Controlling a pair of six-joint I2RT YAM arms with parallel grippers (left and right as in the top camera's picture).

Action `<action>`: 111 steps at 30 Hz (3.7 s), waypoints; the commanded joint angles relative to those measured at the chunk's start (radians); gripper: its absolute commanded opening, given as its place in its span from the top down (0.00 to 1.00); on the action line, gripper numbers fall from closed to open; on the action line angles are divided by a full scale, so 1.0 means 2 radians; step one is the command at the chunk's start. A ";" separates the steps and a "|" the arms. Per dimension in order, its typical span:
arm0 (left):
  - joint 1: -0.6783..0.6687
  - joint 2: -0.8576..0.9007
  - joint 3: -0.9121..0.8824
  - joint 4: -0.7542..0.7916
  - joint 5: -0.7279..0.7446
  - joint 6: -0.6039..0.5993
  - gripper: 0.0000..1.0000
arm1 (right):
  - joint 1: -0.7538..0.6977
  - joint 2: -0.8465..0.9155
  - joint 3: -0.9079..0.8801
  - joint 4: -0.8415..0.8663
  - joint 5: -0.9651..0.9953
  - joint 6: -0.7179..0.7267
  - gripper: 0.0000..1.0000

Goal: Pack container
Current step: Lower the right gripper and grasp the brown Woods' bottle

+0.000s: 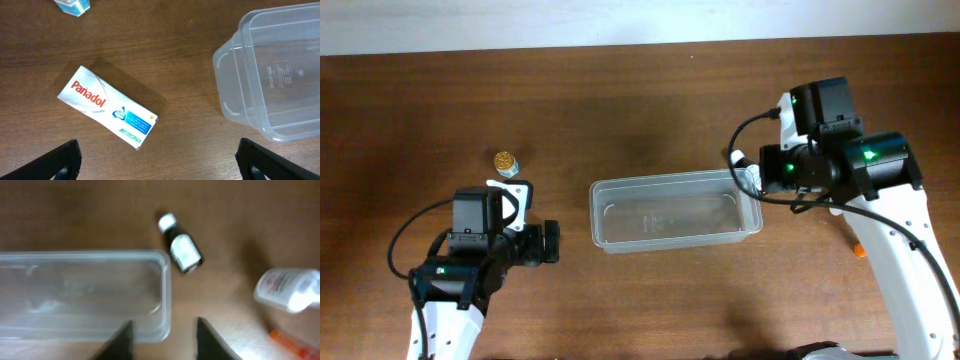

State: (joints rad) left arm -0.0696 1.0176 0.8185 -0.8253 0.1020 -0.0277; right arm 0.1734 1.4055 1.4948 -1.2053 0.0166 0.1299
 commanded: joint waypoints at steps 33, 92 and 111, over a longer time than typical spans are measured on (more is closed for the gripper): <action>0.004 0.001 0.010 0.003 0.009 -0.003 0.01 | -0.103 0.283 -0.001 0.041 -0.136 -0.168 0.23; 0.003 0.001 0.010 0.005 0.009 -0.005 0.01 | -0.076 0.371 -0.003 0.111 -0.030 -0.180 0.31; 0.004 0.001 0.010 0.005 0.009 -0.005 0.01 | -0.076 0.371 -0.003 0.111 -0.030 -0.179 0.48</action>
State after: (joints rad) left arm -0.0696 1.0176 0.8185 -0.8196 0.1024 -0.0277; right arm 0.0158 2.1120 1.4910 -0.9833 -0.0261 -0.2352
